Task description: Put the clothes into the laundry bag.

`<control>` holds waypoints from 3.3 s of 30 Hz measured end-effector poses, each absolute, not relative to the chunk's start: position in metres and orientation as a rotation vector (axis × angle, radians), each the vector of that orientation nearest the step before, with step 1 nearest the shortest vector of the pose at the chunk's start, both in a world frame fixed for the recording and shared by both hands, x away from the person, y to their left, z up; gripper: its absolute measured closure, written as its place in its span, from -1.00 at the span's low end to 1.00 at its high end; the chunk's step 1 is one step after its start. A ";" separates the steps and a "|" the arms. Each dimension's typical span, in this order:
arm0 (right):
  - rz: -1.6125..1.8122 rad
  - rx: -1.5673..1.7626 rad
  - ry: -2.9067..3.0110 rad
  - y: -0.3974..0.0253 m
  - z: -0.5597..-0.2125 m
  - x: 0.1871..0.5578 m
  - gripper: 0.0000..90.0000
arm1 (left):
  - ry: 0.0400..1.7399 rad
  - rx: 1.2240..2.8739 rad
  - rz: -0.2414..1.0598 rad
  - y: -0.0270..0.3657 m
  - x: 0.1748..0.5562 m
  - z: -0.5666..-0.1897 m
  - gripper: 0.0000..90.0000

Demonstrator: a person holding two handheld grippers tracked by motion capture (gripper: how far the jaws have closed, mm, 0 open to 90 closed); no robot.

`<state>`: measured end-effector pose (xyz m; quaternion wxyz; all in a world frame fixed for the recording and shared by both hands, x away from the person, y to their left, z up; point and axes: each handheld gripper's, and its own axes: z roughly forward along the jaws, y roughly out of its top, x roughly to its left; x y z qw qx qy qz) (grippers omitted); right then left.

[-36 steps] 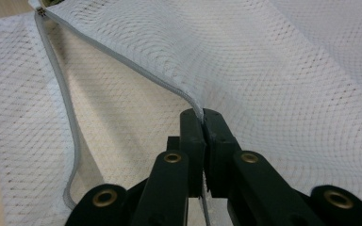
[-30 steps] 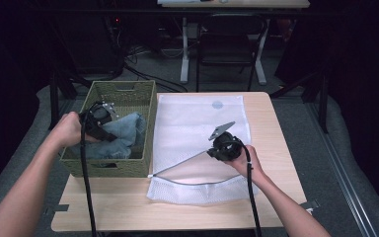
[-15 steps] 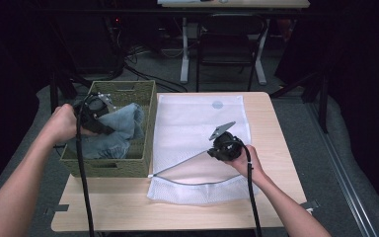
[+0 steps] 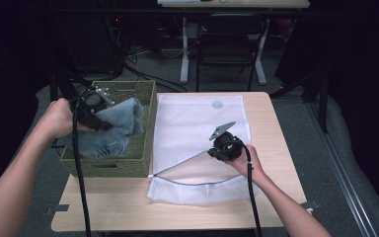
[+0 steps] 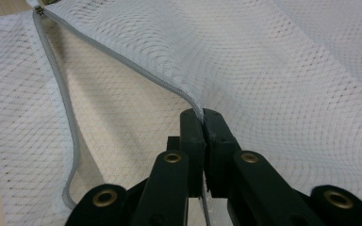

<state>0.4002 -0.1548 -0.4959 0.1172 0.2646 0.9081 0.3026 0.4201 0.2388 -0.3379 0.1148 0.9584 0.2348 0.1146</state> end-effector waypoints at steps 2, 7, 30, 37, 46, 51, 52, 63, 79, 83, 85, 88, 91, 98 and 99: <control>0.886 0.775 2.657 -0.155 -0.496 0.400 0.95 | 0.692 2.802 0.344 0.237 0.418 -0.333 0.56; 0.883 0.773 2.659 -0.155 -0.496 0.400 0.95 | 0.690 2.795 0.355 0.234 0.414 -0.327 0.56; 0.884 0.784 2.651 -0.155 -0.496 0.399 0.95 | 0.609 2.762 0.266 0.182 0.379 -0.305 0.56; 0.890 0.776 2.648 -0.156 -0.495 0.399 0.95 | 0.549 2.745 0.182 0.161 0.366 -0.308 0.56; 0.906 0.778 2.637 -0.157 -0.494 0.399 0.95 | 0.463 2.791 0.118 0.130 0.354 -0.325 0.55; 0.913 0.783 2.626 -0.158 -0.493 0.398 0.96 | 0.438 2.810 0.057 0.117 0.355 -0.339 0.55; 0.913 0.783 2.626 -0.158 -0.493 0.398 0.96 | 0.438 2.810 0.057 0.117 0.355 -0.339 0.55; 0.920 0.793 2.626 -0.158 -0.492 0.397 0.95 | 0.426 2.779 -0.101 0.093 0.354 -0.374 0.55; 0.929 0.787 2.615 -0.157 -0.491 0.395 0.95 | 0.482 2.754 -0.289 0.079 0.373 -0.452 0.53; 0.931 0.785 2.616 -0.156 -0.490 0.394 0.96 | 0.489 2.747 -0.320 0.072 0.377 -0.464 0.51; 0.928 0.792 2.617 -0.155 -0.489 0.393 0.95 | 0.492 2.757 -0.315 0.069 0.377 -0.469 0.50; 0.940 0.771 2.611 -0.156 -0.487 0.392 0.96 | 0.510 2.783 -0.328 0.060 0.379 -0.486 0.47; 0.952 0.772 2.607 -0.158 -0.484 0.390 0.96 | 0.542 2.769 -0.332 0.053 0.384 -0.504 0.43; 0.955 0.764 2.612 -0.157 -0.484 0.389 0.96 | 0.611 2.785 -0.272 0.051 0.390 -0.509 -0.12; 0.955 0.765 2.613 -0.157 -0.484 0.389 0.96 | 0.613 2.787 -0.244 0.050 0.390 -0.507 -0.26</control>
